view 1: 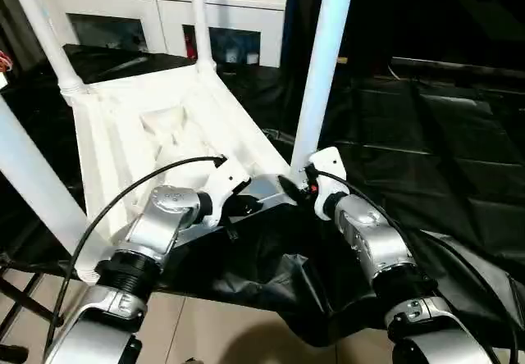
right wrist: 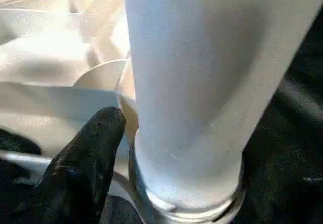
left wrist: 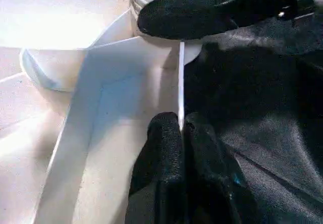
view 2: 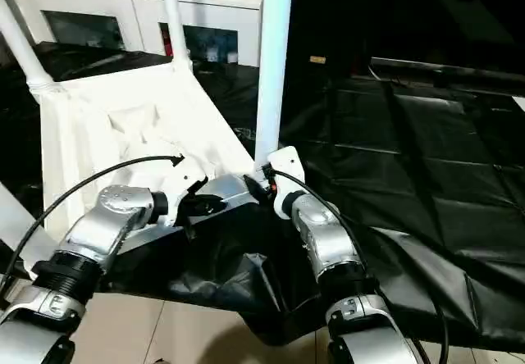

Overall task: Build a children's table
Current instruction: Rotate leg to tighten

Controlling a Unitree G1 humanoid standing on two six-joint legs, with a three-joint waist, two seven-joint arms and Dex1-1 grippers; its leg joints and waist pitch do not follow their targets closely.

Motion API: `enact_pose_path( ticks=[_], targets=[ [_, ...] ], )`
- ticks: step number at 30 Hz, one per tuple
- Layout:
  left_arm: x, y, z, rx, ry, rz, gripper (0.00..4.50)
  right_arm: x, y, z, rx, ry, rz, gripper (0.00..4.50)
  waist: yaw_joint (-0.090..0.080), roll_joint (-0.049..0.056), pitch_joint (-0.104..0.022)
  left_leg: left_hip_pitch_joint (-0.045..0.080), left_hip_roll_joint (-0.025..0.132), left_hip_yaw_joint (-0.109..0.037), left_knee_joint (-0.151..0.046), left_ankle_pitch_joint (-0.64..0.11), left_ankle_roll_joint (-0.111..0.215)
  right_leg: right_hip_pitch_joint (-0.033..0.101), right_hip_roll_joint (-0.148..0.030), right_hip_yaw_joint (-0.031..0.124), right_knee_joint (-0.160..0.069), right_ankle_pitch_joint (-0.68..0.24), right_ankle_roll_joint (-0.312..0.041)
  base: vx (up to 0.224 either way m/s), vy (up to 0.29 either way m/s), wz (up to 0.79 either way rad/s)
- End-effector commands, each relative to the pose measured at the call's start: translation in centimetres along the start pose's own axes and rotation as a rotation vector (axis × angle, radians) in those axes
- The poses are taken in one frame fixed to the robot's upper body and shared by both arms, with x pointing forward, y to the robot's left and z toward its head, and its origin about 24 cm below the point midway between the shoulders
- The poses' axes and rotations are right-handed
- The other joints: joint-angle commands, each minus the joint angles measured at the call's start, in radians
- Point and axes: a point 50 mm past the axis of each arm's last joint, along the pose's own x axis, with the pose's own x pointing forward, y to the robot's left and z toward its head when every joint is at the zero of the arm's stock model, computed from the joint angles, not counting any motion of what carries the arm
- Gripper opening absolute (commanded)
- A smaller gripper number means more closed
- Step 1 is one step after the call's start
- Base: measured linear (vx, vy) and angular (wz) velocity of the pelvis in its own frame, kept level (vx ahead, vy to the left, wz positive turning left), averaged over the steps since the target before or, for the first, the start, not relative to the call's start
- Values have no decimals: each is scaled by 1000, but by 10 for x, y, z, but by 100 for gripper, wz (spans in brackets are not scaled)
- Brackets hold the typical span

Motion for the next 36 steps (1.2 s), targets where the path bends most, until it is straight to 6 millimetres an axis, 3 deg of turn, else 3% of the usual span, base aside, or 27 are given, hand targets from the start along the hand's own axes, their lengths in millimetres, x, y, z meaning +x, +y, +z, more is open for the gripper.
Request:
enact_pose_path(
  ticks=[1, 5, 8, 11, 19, 20, 21, 22, 24, 31, 36],
  targets=[
    [15, -21, 23, 86, -107, -155, 0, 13, 42, 11, -63, -25, 311, 371, 1, 4, -51, 3, 20, -6, -72, -263, -2, 43, -69, 40, -82, -245, -171, 0, 0, 0],
    [6, -22, 20, 99, -109, -224, 0, -1, 31, 11, -115, -25, 398, 371, 1, -4, -54, 1, 21, -2, -67, -208, 24, 46, -69, 38, -74, -162, -200, 0, 0, 0],
    [-3, -22, 18, 127, -104, -298, 0, -13, 21, 11, -159, -11, 470, 371, 9, 1, -58, 1, 22, 1, -61, -160, 48, 48, -68, 39, -61, -58, -226, 0, 0, 0],
    [-13, -22, 15, 139, -97, -359, 0, -24, 10, 10, -195, 3, 497, 371, 18, -2, -60, 2, 23, 5, -56, -119, 70, 49, -66, 36, -52, 13, -251, 0, 0, 0],
    [-24, -20, 8, 140, -73, -399, 0, -42, 8, 4, -215, 63, 634, 358, 30, -6, -55, 3, 27, 5, -58, -164, 56, 46, -68, 36, -60, -92, -229, 0, 0, 0],
    [-26, -19, 7, 139, -69, -400, 0, -44, 8, 3, -208, 67, 652, 358, 30, -19, -54, 2, 27, 7, -58, -163, 55, 46, -68, 36, -62, -104, -224, 0, 0, 0],
    [-27, -19, 6, 138, -69, -402, 0, -44, 8, 3, -205, 66, 659, 348, 34, -15, -53, 2, 27, 4, -60, -163, 52, 46, -70, 36, -61, -125, -218, 0, 0, 0],
    [-28, -19, 6, 133, -70, -407, 0, -45, 8, 3, -204, 70, 671, 340, 32, -23, -54, 3, 27, 6, -59, -161, 51, 44, -70, 36, -62, -130, -216, 0, 0, 0],
    [-30, -19, 5, 127, -71, -412, 0, -45, 9, 2, -209, 79, 683, 328, 33, -19, -53, 1, 28, 4, -60, -158, 48, 43, -71, 36, -61, -133, -216, 0, 0, 0],
    [-33, -23, -1, 110, -57, -435, 0, -45, 11, -1, -226, 103, 705, 270, 32, -21, -54, 1, 25, 5, -58, -139, 52, 45, -70, 36, -57, -100, -220, 0, 0, 0],
    [-33, -24, -1, 105, -49, -443, 0, -46, 12, -3, -220, 107, 712, 263, 32, -21, -54, 1, 25, 5, -57, -138, 51, 46, -69, 35, -56, -99, -222, 0, 0, 0]
  ],
)
